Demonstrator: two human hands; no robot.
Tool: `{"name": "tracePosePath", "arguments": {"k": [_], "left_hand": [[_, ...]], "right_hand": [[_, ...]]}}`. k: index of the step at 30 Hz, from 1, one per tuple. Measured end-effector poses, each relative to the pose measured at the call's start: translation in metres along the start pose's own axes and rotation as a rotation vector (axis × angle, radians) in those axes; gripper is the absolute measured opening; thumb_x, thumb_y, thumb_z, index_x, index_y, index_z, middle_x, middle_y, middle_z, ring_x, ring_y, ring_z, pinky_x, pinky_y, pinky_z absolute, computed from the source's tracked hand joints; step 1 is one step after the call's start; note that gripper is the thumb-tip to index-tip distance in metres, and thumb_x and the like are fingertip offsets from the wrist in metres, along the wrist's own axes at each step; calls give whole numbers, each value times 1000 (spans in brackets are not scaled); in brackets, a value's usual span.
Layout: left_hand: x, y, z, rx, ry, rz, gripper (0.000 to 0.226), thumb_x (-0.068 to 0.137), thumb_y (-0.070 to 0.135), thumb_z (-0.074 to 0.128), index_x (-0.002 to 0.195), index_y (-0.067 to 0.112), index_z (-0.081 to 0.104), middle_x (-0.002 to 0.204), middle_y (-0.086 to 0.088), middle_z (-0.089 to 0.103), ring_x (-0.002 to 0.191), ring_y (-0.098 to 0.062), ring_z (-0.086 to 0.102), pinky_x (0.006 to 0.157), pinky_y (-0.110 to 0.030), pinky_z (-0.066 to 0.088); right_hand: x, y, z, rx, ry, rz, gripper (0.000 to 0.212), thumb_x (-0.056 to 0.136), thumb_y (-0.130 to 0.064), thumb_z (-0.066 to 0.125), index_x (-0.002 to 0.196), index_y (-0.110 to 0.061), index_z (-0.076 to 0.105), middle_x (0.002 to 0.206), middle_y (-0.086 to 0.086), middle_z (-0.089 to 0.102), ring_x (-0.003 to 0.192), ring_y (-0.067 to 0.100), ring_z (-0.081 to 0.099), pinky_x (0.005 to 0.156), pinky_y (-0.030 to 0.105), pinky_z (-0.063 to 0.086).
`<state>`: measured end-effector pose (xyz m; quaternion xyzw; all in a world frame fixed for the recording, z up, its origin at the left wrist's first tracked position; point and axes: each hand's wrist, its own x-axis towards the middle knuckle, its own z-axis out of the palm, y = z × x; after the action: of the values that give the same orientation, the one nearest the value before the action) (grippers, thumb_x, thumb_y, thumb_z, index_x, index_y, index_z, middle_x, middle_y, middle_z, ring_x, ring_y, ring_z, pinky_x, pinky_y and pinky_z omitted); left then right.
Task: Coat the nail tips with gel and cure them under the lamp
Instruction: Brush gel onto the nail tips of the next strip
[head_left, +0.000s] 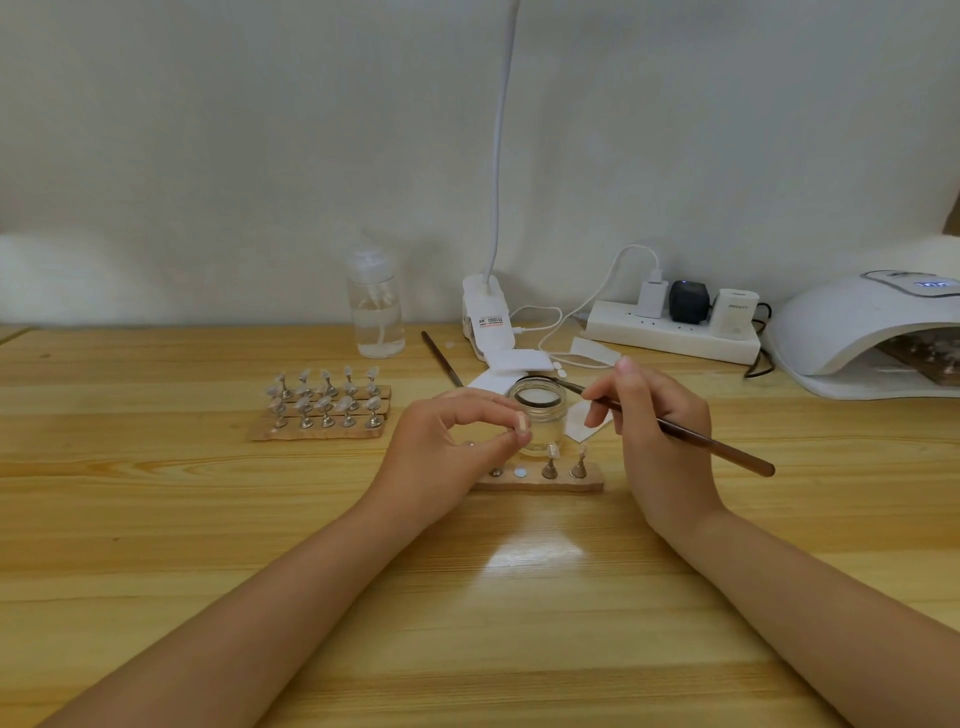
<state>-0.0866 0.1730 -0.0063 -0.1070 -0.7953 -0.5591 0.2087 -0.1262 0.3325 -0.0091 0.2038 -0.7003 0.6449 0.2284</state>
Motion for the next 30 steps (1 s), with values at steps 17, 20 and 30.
{"name": "tracePosePath", "arguments": {"k": [17,20,30], "left_hand": [[-2,-4,2,128,-86,-37,35,70,13,77,87,34,54,70,21,67,72,10,59,68,5,31],[-1,-4,2,136,-85,-38,36,70,13,77,88,33,54,70,22,67,72,10,59,65,3,32],[0,-9,2,143,-116,-57,38,67,14,79,88,34,54,69,19,67,65,7,54,64,-3,38]], "right_hand": [[-1,0,1,-34,-60,-38,34,89,-27,39,65,-20,61,58,1,57,55,-2,50,55,10,37],[-1,0,1,-56,-75,-46,32,89,-28,40,65,-23,61,59,-1,58,56,-1,51,54,13,40],[-1,-2,2,-94,-82,-57,28,88,-31,41,68,-27,61,59,-6,59,55,8,54,53,17,43]]}}
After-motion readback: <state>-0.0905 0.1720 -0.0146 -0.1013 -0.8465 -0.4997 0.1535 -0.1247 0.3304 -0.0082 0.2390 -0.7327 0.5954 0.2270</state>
